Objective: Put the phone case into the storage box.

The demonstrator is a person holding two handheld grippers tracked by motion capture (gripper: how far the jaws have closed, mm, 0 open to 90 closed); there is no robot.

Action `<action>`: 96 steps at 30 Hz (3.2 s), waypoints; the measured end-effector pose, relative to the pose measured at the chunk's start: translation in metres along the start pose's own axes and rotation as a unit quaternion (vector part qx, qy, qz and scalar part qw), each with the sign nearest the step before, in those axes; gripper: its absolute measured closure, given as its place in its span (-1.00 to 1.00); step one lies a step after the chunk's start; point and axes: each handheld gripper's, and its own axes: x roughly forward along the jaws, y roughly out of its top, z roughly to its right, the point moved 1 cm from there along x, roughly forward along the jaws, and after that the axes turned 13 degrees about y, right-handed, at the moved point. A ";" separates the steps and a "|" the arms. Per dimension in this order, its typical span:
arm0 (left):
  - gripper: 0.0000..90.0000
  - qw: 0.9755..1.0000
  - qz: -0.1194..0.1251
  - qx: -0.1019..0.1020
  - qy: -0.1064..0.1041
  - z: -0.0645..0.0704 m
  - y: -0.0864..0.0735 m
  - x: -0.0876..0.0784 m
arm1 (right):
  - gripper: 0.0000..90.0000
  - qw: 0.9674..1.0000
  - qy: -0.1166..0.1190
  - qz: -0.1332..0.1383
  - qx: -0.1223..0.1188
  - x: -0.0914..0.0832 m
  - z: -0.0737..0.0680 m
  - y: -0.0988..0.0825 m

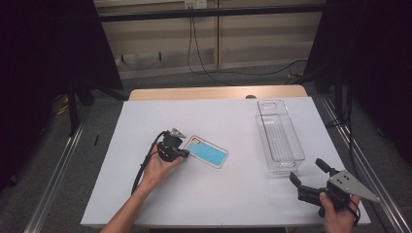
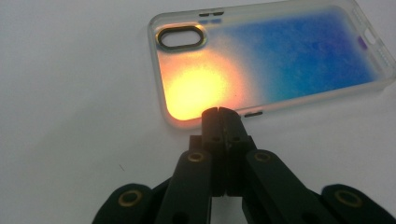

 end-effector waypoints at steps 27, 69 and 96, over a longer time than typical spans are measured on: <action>1.00 1.000 0.005 -0.017 0.008 -0.009 0.013 0.013 | -0.97 1.000 0.003 -0.001 0.001 0.000 0.000 0.000; 1.00 0.999 0.011 -0.044 -0.005 -0.014 0.034 0.035 | -0.97 1.000 0.002 -0.001 0.005 0.000 0.001 0.000; 1.00 1.000 0.016 -0.024 0.000 -0.005 0.045 0.041 | -0.97 1.000 0.003 -0.002 0.004 -0.001 0.002 -0.001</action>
